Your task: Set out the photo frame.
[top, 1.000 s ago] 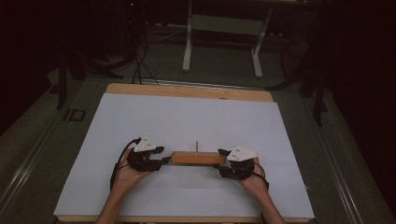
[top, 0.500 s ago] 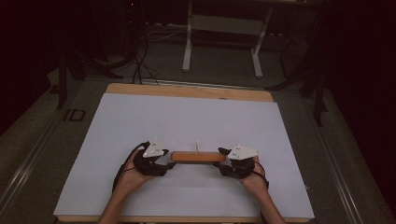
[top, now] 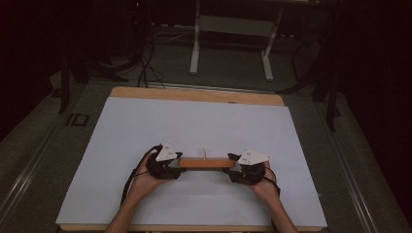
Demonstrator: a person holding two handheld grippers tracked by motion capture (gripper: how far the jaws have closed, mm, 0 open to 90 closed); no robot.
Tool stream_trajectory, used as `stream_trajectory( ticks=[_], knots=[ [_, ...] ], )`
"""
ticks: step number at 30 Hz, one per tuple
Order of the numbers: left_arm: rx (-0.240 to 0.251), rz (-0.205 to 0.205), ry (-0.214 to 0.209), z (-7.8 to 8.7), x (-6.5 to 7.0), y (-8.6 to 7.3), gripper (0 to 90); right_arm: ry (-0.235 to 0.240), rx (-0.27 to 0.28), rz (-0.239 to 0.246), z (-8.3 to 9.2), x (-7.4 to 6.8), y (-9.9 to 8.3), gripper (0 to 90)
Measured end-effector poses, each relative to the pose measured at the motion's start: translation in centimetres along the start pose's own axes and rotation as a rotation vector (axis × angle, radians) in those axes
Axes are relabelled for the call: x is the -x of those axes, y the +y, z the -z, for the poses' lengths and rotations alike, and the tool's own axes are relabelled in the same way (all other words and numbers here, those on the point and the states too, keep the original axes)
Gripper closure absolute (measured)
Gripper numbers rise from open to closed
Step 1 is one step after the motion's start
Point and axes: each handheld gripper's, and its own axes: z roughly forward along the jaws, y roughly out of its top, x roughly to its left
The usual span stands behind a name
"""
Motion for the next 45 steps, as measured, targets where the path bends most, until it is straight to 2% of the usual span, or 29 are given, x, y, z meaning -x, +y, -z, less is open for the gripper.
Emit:
stream_trajectory(
  ticks=[4, 11, 15, 19, 23, 26, 28, 39, 45],
  knots=[
    [0.016, -0.009, -0.007, -0.1, 0.2, 0.3, 45.7, 0.003, -0.007, -0.008, -0.1, 0.2, -0.1, 45.9],
    [0.007, -0.01, -0.012, -0.3, 0.2, 0.4, 49.0, 0.008, -0.009, -0.014, -0.4, 0.4, -0.5, 45.8],
    [-0.005, -0.021, 0.016, -0.4, 0.3, 0.5, 50.9, 0.014, 0.001, -0.031, -0.5, 0.7, -0.5, 46.6],
    [-0.006, -0.02, 0.025, -0.4, 0.3, 0.6, 52.2, 0.018, 0.018, -0.054, -0.6, 1.0, -0.6, 46.9],
    [-0.009, -0.027, 0.049, -0.6, 0.3, 0.7, 53.7, 0.004, 0.024, -0.058, -0.7, 1.2, -0.6, 48.8],
    [-0.011, -0.037, 0.074, -0.7, 0.4, 0.7, 54.7, -0.041, 0.026, -0.027, -0.9, 0.8, -0.6, 50.9],
    [-0.013, -0.048, 0.083, -0.7, 0.5, 0.7, 55.3, -0.056, 0.025, -0.015, -0.9, 0.7, -0.5, 51.4],
    [-0.023, -0.086, 0.119, -0.8, 0.7, 0.8, 56.4, -0.065, 0.035, -0.009, -0.8, 0.6, -0.5, 53.8],
    [-0.026, -0.088, 0.122, -0.7, 0.7, 0.8, 56.9, -0.061, 0.042, -0.019, -0.7, 0.7, -0.4, 55.7]
  ],
)
